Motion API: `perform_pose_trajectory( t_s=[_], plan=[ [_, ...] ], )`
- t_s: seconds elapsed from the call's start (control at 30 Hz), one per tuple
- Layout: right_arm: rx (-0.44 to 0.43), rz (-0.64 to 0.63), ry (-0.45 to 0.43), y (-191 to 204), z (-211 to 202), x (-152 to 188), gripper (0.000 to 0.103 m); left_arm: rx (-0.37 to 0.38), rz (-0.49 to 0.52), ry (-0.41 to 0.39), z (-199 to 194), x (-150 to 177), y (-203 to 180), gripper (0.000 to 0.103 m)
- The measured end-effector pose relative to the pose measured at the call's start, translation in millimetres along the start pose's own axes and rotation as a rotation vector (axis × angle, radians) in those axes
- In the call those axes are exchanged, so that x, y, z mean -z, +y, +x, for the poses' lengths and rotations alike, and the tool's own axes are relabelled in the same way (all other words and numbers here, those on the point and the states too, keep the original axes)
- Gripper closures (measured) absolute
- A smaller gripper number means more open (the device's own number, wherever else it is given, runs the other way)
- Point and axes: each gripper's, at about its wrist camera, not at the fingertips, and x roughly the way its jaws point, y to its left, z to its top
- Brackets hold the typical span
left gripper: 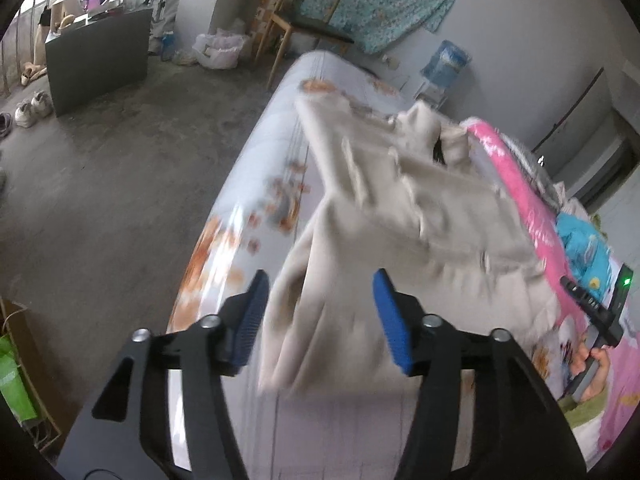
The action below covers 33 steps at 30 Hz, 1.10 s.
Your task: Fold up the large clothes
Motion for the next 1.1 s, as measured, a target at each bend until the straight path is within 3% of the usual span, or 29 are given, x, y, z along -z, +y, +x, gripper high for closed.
perform_pose_trajectory(
  t_s=[0.13, 0.3, 0.4, 0.47, 0.53, 0.63, 0.67, 0.73, 0.93, 1.1],
  plan=[
    [-0.002, -0.014, 0.1, -12.3, 8.0, 22.9, 0.039, -0.069, 0.037, 0.063, 5.1, 29.8, -4.8, 0.046],
    [0.039, -0.087, 0.116, -3.8, 18.7, 36.7, 0.039, -0.187, 0.12, 0.021, 10.8, 44.8, -19.2, 0.047],
    [0.07, -0.102, 0.103, 1.0, 21.1, 39.5, 0.039, -0.249, 0.13, -0.007, 14.8, 46.1, -24.4, 0.062],
    [0.116, -0.142, 0.096, 8.8, 21.6, 43.3, 0.045, -0.278, 0.133, -0.021, 13.7, 46.5, -26.0, 0.075],
    [0.158, -0.171, 0.091, 12.5, 20.4, 45.3, 0.059, -0.311, 0.172, -0.056, 9.7, 47.8, -31.1, 0.088],
    [0.158, -0.167, 0.091, 12.4, 17.4, 45.3, 0.08, -0.328, 0.234, -0.082, 5.2, 48.0, -41.6, 0.093],
    [0.143, -0.154, 0.089, 11.1, 15.4, 44.6, 0.081, -0.337, 0.261, -0.093, 2.6, 48.5, -45.7, 0.093],
    [0.13, -0.145, 0.084, 10.9, 11.7, 43.5, 0.087, -0.333, 0.278, -0.107, -3.6, 47.4, -48.3, 0.094],
    [0.079, -0.093, 0.048, 10.9, -25.7, 42.2, 0.09, -0.245, 0.279, -0.139, -41.4, 42.9, -52.9, 0.095],
    [0.007, -0.047, 0.062, 4.7, -74.0, 61.4, 0.09, -0.165, 0.259, -0.087, -79.9, 55.5, -41.1, 0.095]
  ],
)
